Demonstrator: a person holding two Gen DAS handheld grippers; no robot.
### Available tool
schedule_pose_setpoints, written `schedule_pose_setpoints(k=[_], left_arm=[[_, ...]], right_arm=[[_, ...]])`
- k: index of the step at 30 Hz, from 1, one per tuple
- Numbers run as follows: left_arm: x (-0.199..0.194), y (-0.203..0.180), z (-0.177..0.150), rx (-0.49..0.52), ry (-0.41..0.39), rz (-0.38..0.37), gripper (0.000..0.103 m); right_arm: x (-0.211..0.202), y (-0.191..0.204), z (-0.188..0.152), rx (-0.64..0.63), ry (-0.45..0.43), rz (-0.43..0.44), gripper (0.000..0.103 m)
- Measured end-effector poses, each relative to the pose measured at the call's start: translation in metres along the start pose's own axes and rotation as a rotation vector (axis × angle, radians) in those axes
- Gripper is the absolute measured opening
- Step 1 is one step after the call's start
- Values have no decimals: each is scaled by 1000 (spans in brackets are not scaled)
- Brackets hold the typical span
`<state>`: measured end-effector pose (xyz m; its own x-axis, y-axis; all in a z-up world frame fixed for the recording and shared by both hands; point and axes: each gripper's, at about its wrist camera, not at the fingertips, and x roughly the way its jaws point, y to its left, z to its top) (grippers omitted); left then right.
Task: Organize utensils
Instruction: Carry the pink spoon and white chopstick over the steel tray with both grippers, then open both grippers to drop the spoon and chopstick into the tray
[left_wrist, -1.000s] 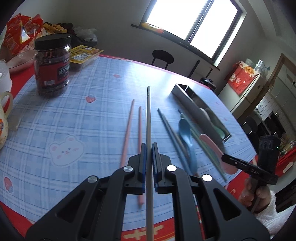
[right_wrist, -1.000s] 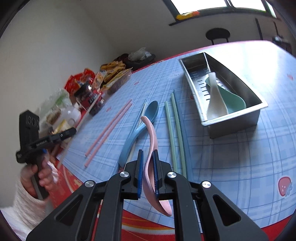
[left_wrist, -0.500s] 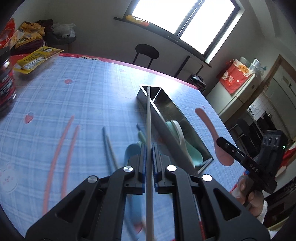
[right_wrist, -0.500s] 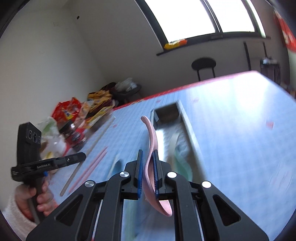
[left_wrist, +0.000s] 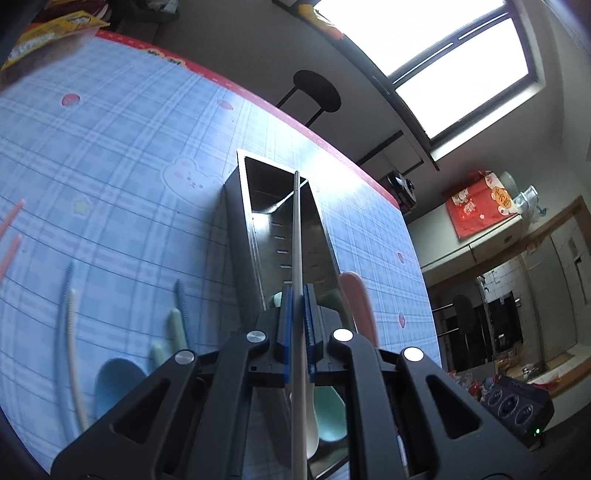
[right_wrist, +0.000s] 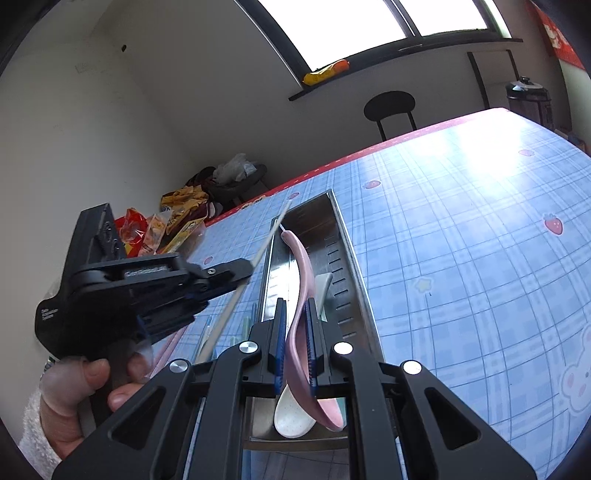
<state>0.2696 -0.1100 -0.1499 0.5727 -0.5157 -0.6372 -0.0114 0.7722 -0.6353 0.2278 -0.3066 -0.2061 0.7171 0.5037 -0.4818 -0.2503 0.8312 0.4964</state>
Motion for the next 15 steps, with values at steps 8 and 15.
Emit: schedule_pose_setpoints(k=[8, 15], left_arm=[[17, -3, 0, -3, -20, 22, 10], [23, -3, 0, -2, -6, 20, 10]], right_arm=[[10, 5, -5, -20, 34, -34, 10], [12, 4, -5, -16, 34, -58, 10]])
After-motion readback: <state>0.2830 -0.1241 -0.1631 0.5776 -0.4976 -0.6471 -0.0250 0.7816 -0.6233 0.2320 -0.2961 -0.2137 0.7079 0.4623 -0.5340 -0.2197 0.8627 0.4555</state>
